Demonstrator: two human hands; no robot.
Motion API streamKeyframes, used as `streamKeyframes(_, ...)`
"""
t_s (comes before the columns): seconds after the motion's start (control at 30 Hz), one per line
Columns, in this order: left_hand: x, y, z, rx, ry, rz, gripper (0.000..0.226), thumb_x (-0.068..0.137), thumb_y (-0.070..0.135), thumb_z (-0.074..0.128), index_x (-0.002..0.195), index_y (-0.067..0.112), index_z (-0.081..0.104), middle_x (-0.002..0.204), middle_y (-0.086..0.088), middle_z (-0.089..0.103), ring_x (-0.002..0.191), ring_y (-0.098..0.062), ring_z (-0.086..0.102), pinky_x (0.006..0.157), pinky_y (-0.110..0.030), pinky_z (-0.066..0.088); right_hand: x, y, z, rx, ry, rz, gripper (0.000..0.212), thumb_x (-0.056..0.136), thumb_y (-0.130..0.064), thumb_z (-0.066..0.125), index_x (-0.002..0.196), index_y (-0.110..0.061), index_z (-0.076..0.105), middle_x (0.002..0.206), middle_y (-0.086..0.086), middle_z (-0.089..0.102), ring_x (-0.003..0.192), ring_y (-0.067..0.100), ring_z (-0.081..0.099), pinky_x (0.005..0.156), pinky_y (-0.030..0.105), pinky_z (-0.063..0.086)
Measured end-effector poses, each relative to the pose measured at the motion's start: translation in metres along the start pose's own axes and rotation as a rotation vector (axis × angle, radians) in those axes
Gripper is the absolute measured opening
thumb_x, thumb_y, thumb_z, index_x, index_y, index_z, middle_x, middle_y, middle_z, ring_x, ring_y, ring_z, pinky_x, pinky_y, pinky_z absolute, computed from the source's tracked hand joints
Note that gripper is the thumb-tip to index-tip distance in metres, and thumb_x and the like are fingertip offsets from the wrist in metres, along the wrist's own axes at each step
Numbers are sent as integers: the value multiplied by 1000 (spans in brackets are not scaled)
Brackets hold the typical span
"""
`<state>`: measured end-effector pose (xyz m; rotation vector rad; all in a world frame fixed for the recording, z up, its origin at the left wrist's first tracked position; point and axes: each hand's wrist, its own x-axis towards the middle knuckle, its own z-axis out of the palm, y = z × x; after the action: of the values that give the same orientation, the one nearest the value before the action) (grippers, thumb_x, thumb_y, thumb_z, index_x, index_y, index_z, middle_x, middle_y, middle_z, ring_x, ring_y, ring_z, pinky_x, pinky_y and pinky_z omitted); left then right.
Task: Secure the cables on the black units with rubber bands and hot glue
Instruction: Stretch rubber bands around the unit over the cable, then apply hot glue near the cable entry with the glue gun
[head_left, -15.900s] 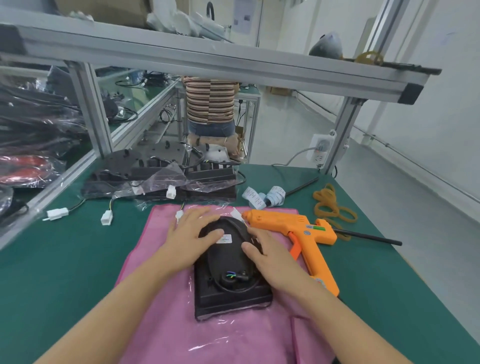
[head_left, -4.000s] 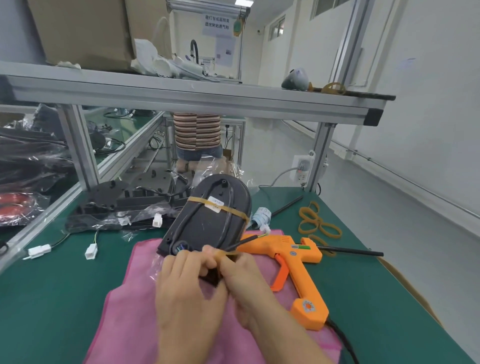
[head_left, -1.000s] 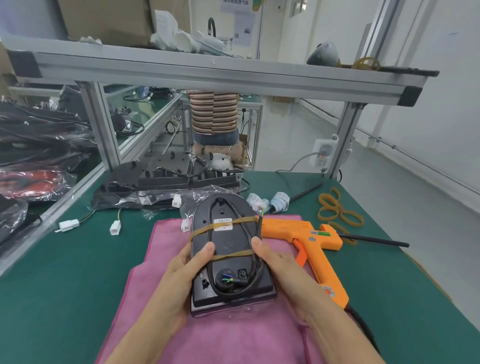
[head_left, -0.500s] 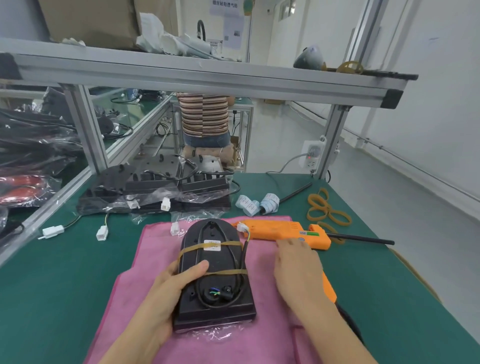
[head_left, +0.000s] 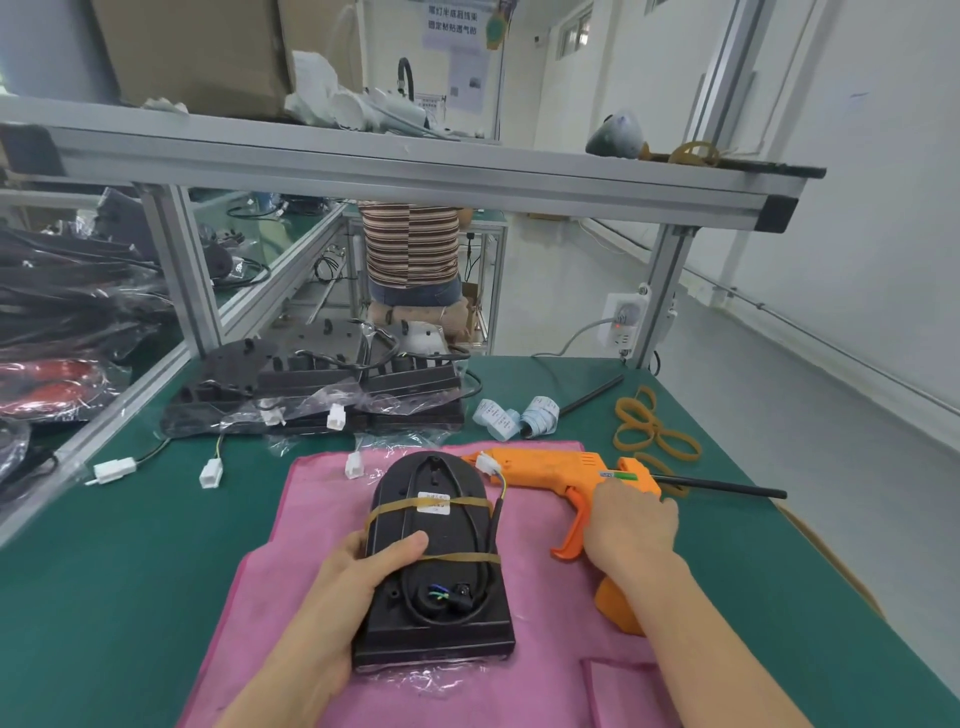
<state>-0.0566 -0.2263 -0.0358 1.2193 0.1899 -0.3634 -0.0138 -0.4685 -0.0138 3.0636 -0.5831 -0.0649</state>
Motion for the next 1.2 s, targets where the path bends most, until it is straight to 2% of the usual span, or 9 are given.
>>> streamKeyframes(0.1, 0, 0, 0, 1, 1, 0, 56, 63, 19, 77, 114, 6, 59, 95, -22, 73, 82, -39, 72, 58, -39, 60, 3, 1, 3, 115, -5, 37, 22, 94, -21, 50, 116, -16, 52, 113, 2, 63, 106, 24, 60, 77, 31, 36)
streamKeyframes(0.17, 1, 0, 1, 0, 3, 0, 56, 63, 19, 77, 115, 6, 58, 95, -22, 73, 82, -39, 72, 59, -39, 60, 5, 6, 3, 244, 3, 60, 7, 92, -22, 53, 95, -17, 52, 101, 3, 64, 98, 26, 62, 68, 30, 40)
streamKeyframes(0.23, 1, 0, 1, 2, 7, 0, 58, 63, 20, 77, 116, 5, 58, 96, -22, 73, 83, -39, 72, 62, -39, 60, 9, 14, -4, 313, -28, 83, 29, 84, -33, 64, 75, -20, 40, 80, -2, 56, 86, 25, 60, 63, 28, 39)
streamKeyframes(0.37, 3, 0, 1, 1, 24, -13, 59, 63, 21, 78, 117, 6, 57, 96, -22, 73, 83, -39, 72, 63, -40, 60, 22, 30, -16, 470, -234, 135, 40, 55, -33, 78, 79, -14, 52, 76, 1, 58, 68, 18, 55, 51, 24, 37)
streamKeyframes(0.53, 4, -1, 1, -3, 33, -12, 62, 62, 22, 79, 118, 6, 57, 96, -22, 73, 82, -38, 72, 61, -39, 59, 27, 41, -15, 1035, -540, 212, 12, 67, -7, 72, 65, -9, 60, 55, 7, 60, 45, 16, 53, 47, 23, 43)
streamKeyframes(0.67, 4, 3, -2, -43, 32, -30, 59, 64, 21, 77, 117, 5, 59, 96, -22, 73, 77, -36, 73, 54, -36, 58, 21, 47, -14, 1350, -616, 139, 14, 70, 12, 56, 73, 3, 66, 72, 19, 69, 61, 27, 66, 58, 34, 55)
streamKeyframes(0.8, 6, 6, -7, -75, 22, -39, 56, 67, 22, 76, 119, 6, 61, 100, -24, 72, 79, -37, 72, 56, -41, 59, 20, 49, -24, 1595, -566, -1, 42, 75, 24, 42, 105, 7, 65, 107, 20, 71, 100, 31, 69, 97, 54, 48)
streamKeyframes(0.97, 9, 8, -7, -7, 28, -45, 55, 65, 20, 76, 116, 5, 62, 96, -24, 72, 78, -37, 72, 59, -40, 60, 18, 50, -46, 1778, -615, -127, 35, 67, 17, 52, 94, 4, 69, 94, 17, 73, 85, 26, 73, 66, 38, 61)
streamKeyframes(1.2, 15, 12, -8, 13, 26, -68, 50, 71, 25, 74, 116, 6, 64, 99, -21, 73, 83, -35, 73, 68, -38, 59, 21, 33, -64, 1651, -755, -240, 13, 71, -10, 71, 81, -8, 79, 89, 13, 74, 86, 27, 73, 76, 40, 60)
